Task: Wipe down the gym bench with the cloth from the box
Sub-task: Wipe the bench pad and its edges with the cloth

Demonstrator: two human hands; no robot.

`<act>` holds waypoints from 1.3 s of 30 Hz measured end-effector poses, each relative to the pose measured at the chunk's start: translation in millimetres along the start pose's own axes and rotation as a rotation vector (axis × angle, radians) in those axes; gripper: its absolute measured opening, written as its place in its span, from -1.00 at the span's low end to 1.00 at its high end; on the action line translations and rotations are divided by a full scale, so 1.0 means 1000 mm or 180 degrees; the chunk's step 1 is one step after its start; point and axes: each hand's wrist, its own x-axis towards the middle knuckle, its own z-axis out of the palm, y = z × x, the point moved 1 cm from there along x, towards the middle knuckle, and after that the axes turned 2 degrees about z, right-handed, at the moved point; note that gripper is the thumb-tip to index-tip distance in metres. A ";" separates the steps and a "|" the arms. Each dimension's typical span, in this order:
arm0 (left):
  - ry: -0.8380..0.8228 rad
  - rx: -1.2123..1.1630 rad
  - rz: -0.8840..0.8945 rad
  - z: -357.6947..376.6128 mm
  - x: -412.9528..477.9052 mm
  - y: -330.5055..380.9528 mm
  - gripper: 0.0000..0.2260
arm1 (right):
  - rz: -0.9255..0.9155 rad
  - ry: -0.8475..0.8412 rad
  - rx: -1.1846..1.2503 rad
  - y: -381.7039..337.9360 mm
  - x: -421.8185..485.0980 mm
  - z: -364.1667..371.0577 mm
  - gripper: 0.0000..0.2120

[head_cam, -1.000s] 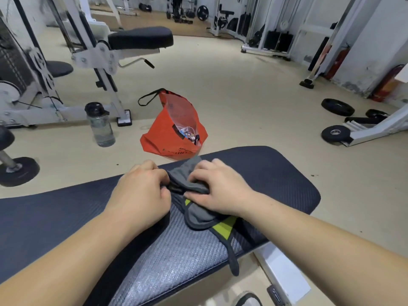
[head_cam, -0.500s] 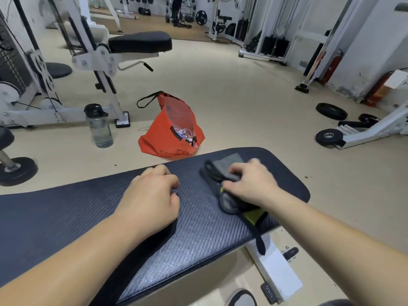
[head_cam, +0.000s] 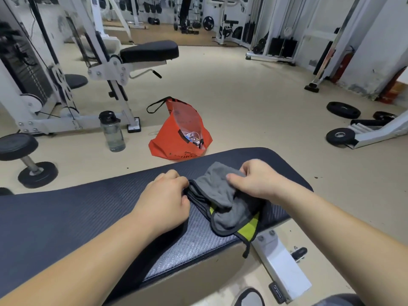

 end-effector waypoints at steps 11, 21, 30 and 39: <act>0.0093 -0.0255 0.0215 0.011 0.012 0.034 -0.66 | 0.0067 0.1667 -0.0850 0.018 -0.014 -0.058 -0.85; 0.0078 -0.0157 0.0048 0.009 0.017 0.003 -0.67 | 0.0086 0.0098 -0.1350 0.048 0.008 -0.019 -0.48; -0.0125 0.0295 -0.0125 0.012 0.028 -0.017 -0.67 | 0.0593 -0.0207 -0.1528 0.054 0.067 -0.016 -0.34; -0.0200 0.0272 -0.0270 0.008 0.030 -0.038 -0.63 | 0.0613 0.0409 -0.1916 0.028 0.083 0.011 -0.43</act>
